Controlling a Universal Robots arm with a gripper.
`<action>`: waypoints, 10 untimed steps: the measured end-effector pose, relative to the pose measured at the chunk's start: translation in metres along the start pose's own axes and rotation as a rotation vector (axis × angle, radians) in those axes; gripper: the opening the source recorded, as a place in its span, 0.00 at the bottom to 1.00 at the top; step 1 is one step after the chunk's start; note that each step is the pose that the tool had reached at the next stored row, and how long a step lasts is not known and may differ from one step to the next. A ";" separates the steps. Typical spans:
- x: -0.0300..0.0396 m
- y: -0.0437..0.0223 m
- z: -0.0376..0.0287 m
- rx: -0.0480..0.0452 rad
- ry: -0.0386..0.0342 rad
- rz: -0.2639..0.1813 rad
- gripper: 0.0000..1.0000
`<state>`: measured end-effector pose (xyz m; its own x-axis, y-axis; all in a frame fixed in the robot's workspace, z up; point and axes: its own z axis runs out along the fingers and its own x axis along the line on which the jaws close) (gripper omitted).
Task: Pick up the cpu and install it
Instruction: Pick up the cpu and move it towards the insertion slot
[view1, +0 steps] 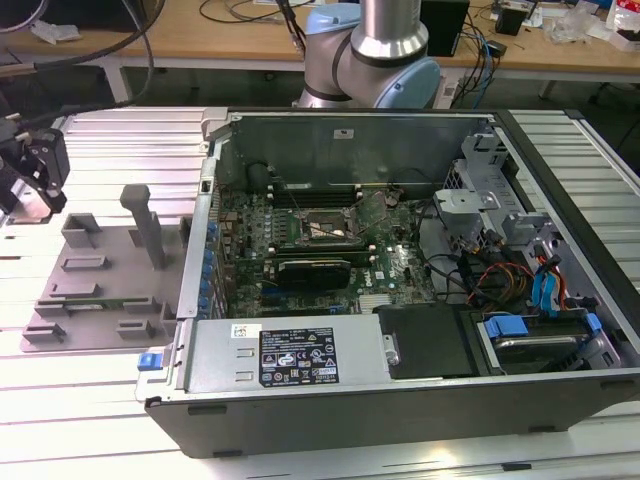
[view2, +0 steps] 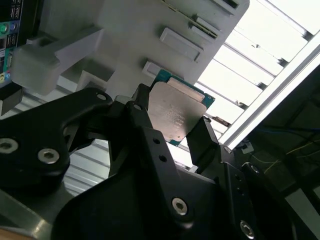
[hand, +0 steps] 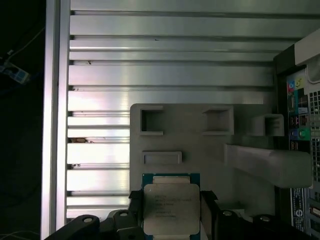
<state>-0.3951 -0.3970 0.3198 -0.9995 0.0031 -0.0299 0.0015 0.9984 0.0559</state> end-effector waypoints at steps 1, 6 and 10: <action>-0.0001 0.0003 -0.0026 0.0000 0.0000 0.000 0.55; -0.0003 0.0009 -0.0113 0.0000 -0.0001 0.000 0.55; -0.0006 0.0015 -0.0199 0.0000 -0.0001 0.000 0.55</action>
<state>-0.3951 -0.3966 0.3397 -0.9995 0.0031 -0.0300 0.0014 0.9984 0.0560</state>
